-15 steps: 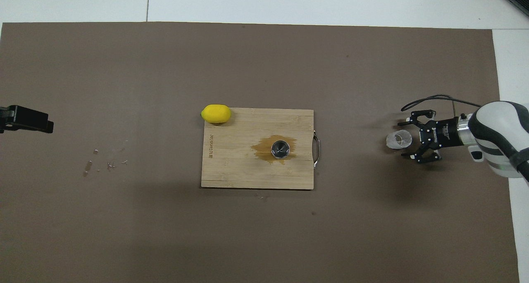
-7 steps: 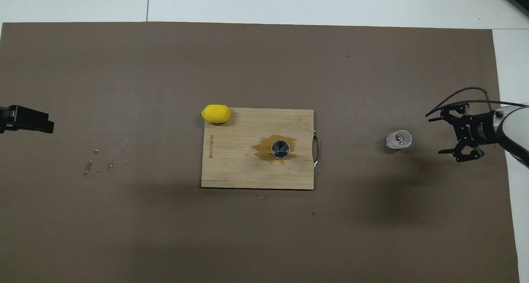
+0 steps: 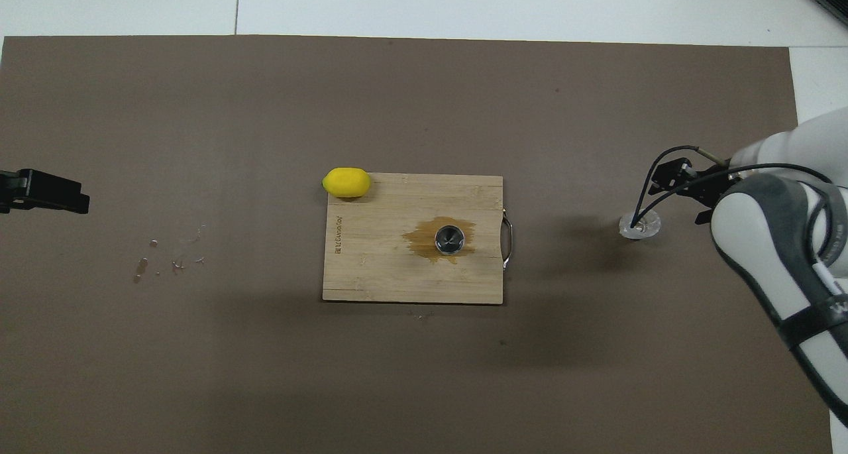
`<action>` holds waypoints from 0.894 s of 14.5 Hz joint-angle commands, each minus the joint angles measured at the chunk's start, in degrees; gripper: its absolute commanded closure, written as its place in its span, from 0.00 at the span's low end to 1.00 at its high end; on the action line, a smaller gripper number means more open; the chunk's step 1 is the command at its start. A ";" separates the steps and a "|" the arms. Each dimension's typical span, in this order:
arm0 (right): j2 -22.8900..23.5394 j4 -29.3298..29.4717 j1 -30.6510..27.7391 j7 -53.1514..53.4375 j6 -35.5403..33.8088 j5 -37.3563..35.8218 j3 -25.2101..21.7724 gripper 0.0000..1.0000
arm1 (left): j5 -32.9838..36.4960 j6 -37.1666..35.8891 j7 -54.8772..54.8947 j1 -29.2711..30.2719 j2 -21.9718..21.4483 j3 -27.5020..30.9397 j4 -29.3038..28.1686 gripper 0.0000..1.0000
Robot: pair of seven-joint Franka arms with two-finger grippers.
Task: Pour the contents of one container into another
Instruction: 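Open the right gripper and withdraw it from the clear cup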
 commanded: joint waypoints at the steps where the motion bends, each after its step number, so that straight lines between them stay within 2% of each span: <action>1: -2.43 1.60 3.41 -2.58 -2.07 -5.52 0.00 0.01 | 0.89 1.23 -0.92 -0.98 -1.67 0.56 -2.09 0.00; 5: -2.79 13.44 5.27 -3.19 -15.94 -5.80 0.09 0.01 | 0.90 1.31 -1.62 -0.98 -1.67 0.56 -2.00 0.00; 8: -2.70 21.37 5.53 -3.37 -23.87 -5.71 0.00 0.01 | 0.90 1.23 -1.62 -0.98 -1.67 0.56 -2.00 0.00; 10: -3.31 23.41 5.53 -3.28 -27.82 -5.54 0.00 0.01 | 0.98 1.31 -1.62 -0.98 -1.67 0.56 -2.00 0.00; 13: -6.82 21.31 5.62 -3.28 -30.64 -5.01 0.00 0.01 | 0.89 1.31 -1.62 -0.98 -1.67 0.65 -2.00 0.00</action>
